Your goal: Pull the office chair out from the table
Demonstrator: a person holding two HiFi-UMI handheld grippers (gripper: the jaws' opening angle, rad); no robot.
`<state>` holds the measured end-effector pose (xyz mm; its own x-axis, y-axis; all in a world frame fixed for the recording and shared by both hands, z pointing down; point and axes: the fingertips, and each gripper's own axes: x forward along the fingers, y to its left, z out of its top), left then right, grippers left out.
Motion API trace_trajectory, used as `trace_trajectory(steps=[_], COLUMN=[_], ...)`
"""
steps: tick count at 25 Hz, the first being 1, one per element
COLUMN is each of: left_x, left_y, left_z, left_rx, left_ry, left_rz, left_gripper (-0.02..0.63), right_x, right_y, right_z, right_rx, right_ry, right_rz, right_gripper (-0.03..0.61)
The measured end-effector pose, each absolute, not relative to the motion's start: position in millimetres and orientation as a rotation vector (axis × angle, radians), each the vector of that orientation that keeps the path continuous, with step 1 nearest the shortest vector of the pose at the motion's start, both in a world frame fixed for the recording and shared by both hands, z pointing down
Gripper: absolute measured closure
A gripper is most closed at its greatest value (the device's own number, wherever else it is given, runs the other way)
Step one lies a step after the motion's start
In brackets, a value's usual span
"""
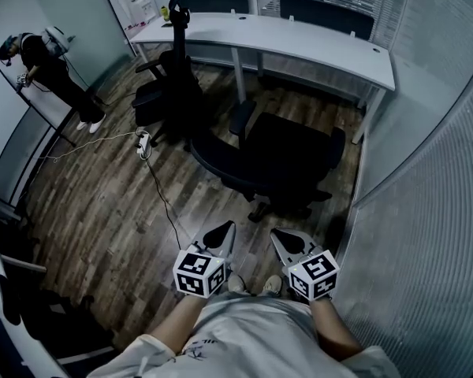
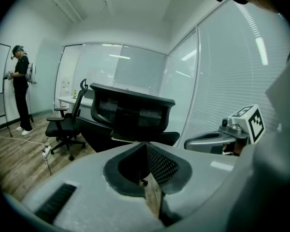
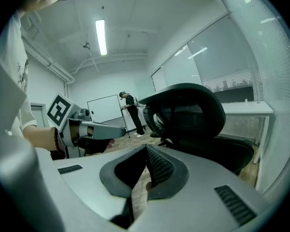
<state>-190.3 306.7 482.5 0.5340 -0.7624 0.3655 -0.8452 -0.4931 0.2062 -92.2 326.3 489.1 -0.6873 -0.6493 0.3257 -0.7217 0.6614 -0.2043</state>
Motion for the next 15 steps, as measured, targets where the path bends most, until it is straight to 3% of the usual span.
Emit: trace_trajectory(steps=[15], left_x=[-208.3], left_y=[295.0], left_z=[482.1], left_rx=[2.469], left_ry=[-1.303], left_rz=[0.348], left_gripper=[0.603], right_x=[-114.1], right_y=[313.9], right_z=[483.2], right_rx=[1.175], right_ry=[-2.627], right_rz=[0.472], right_gripper=[0.571])
